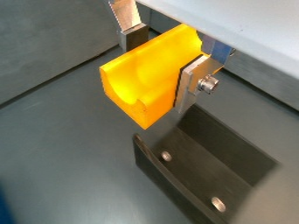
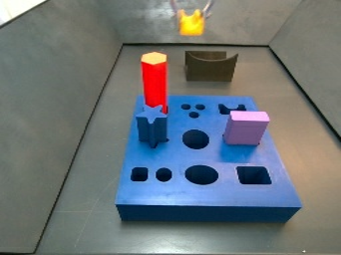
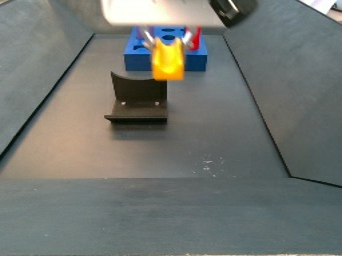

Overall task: Pick up the arch object. Move up. Place the arch object on the fixture. Regrasp the arch object. Move to above the board. Insert the arch object.
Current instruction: Place the arch object on the fixture.

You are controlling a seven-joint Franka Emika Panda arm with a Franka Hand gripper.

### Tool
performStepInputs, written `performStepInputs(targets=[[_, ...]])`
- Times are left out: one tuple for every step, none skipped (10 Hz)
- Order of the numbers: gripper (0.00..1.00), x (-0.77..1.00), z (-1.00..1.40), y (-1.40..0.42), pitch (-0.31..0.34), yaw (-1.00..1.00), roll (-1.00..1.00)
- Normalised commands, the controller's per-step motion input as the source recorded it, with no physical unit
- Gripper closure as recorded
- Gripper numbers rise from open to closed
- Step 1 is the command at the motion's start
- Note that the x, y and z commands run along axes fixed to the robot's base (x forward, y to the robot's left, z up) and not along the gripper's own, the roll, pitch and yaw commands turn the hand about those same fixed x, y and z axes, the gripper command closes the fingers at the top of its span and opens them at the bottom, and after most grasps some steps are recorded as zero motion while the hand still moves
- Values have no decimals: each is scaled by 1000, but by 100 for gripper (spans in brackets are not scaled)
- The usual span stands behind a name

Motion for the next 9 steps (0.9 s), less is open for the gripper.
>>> performStepInputs(targets=[[100, 823, 780, -53, -46, -52, -1000], [100, 651, 570, -23, -34, -52, -1000], [100, 541, 424, -3, -25, -53, -1000], [100, 335, 124, 21, -7, -54, -1000], [100, 225, -34, 32, 4, -56, -1000], [100, 115, -48, 42, 28, -61, -1000], [100, 68, -21, 45, 42, -64, -1000], [100, 42, -3, 43, 44, -76, -1000], [100, 51, -12, 42, 50, -86, -953]])
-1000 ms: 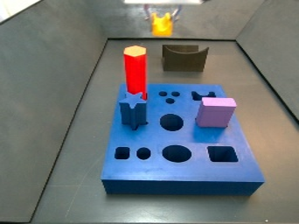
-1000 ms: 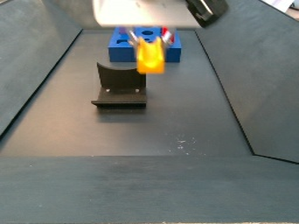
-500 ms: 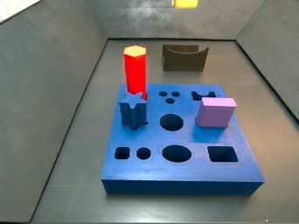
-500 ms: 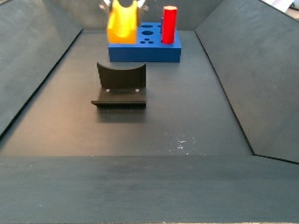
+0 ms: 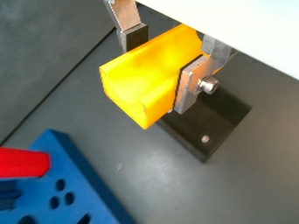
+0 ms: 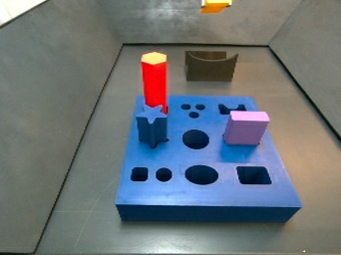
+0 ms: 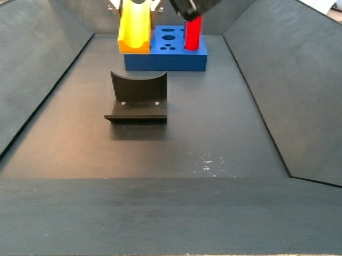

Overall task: Pick up the arch object. Move up. Place the arch object on the fixture. Regrasp the arch object. Move to above the board. Insert the arch object.
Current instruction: Place the arch object on the fixture.

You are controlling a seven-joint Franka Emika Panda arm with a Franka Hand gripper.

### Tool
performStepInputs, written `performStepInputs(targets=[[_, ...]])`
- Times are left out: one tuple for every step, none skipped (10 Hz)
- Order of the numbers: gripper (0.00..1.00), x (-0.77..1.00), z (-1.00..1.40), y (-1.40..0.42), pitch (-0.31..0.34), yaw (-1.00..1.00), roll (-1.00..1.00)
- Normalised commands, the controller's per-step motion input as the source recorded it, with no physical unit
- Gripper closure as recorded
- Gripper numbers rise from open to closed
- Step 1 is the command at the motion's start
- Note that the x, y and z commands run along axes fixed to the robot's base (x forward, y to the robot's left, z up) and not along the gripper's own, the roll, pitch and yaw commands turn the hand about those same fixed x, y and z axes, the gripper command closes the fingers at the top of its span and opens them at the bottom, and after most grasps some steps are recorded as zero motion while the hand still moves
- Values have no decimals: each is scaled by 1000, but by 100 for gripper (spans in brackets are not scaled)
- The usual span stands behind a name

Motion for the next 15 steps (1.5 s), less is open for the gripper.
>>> performStepInputs(targets=[[100, 71, -10, 45, 61, -86, -730], [100, 80, -17, 47, 67, -86, -565], [100, 81, -20, 49, 65, -86, -349], [100, 75, -9, 39, 58, -84, -270], [100, 125, -1000, 133, 301, 29, -1000], [100, 128, -1000, 138, 294, 21, -1000], [100, 142, -1000, 140, 315, -51, -975], [100, 152, -1000, 137, 300, -132, -791], [100, 160, -1000, 140, 253, -188, -638], [100, 167, -1000, 142, 199, -225, -474], [100, 179, -1000, 141, 132, -249, -282], [100, 189, -1000, 138, 76, -245, -212], [100, 163, -833, 123, 30, -233, -186], [100, 130, -628, 100, -1, -212, -179], [100, 109, -363, 71, -38, -172, -171]])
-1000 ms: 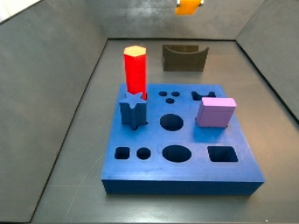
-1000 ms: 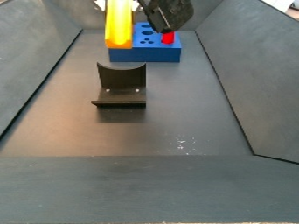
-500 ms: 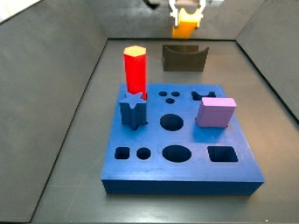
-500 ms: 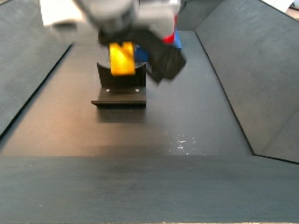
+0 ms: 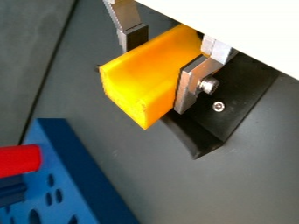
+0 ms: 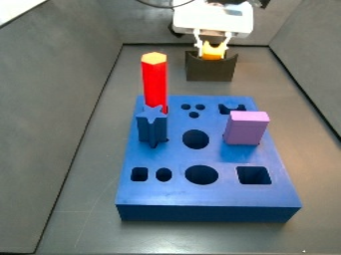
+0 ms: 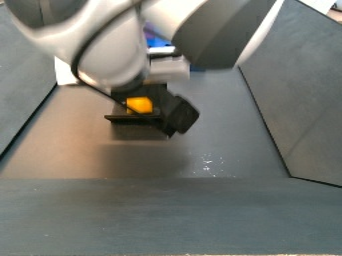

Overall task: Pick up the arch object. Move up. Place the arch object on the fixture. Regrasp the arch object. Move to above the board. Insert the arch object.
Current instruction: Place the arch object on the fixture, then regrasp the arch object.

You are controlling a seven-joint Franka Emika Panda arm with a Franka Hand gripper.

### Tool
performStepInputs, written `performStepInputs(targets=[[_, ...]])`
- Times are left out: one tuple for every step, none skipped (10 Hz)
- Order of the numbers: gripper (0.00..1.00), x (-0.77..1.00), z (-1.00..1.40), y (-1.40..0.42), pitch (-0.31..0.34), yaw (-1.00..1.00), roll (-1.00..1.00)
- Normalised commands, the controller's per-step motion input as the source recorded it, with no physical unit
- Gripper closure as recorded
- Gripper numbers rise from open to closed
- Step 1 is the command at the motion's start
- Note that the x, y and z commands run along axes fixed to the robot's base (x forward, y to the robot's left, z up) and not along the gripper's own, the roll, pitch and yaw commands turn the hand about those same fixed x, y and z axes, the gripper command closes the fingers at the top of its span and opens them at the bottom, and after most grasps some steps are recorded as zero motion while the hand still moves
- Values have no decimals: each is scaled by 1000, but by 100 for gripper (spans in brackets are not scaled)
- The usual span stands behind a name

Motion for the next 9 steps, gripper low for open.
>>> performStepInputs(targets=[[100, 87, -230, 72, -59, -136, -145], [100, 70, -219, 69, -65, -121, -137], [100, 69, -215, 59, -63, -81, -136], [100, 70, -214, 50, -61, -50, -136], [0, 0, 0, 0, 0, 0, 0], [0, 0, 1000, 0, 7, -16, -33], [0, -4, 1000, 1, 10, -13, -32], [0, -24, 1000, 9, 19, -1, -12], [0, -31, 1000, 6, 22, 4, 5]])
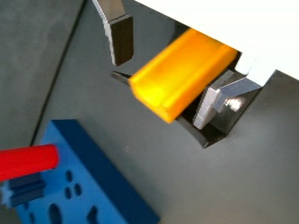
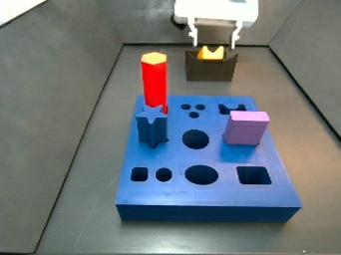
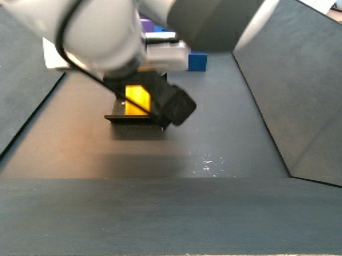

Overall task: Pick up the arch object. Move up. Place the arch object on the fixture. Regrasp the arch object. Move to above the board. Insert the arch object.
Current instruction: Regrasp the arch object.

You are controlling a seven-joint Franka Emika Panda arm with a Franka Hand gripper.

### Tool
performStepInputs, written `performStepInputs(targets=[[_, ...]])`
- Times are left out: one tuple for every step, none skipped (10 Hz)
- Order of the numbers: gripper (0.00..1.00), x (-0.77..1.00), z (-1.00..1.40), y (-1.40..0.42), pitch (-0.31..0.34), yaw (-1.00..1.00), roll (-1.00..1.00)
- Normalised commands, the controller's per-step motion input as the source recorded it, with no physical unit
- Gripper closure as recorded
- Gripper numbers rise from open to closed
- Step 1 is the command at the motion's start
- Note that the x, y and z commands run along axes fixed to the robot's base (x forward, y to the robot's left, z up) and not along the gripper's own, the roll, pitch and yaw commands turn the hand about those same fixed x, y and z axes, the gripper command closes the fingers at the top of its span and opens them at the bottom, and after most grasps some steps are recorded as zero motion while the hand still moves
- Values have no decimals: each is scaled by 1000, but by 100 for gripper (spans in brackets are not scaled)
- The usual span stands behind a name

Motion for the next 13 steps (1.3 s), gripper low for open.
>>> performStepInputs(targets=[[0, -37, 1000, 6, 28, 6, 20], [0, -39, 911, 7, 34, 1, 29], [0, -35, 666, 4, 44, -2, 39], [0, -29, 480, 4, 53, -6, 45], [0, -30, 353, 4, 55, -9, 50], [0, -115, 898, -879, 31, 22, 1000], [0, -108, 830, -875, 32, 22, 1000], [0, -105, 667, -732, 21, 21, 1000], [0, -115, 479, -578, 13, 21, 1000], [0, -89, 191, -354, 8, 21, 1000], [0, -49, 38, -182, 6, 21, 1000], [0, -20, 42, -33, 8, 22, 1000], [0, -17, 38, -30, 9, 22, 1000]])
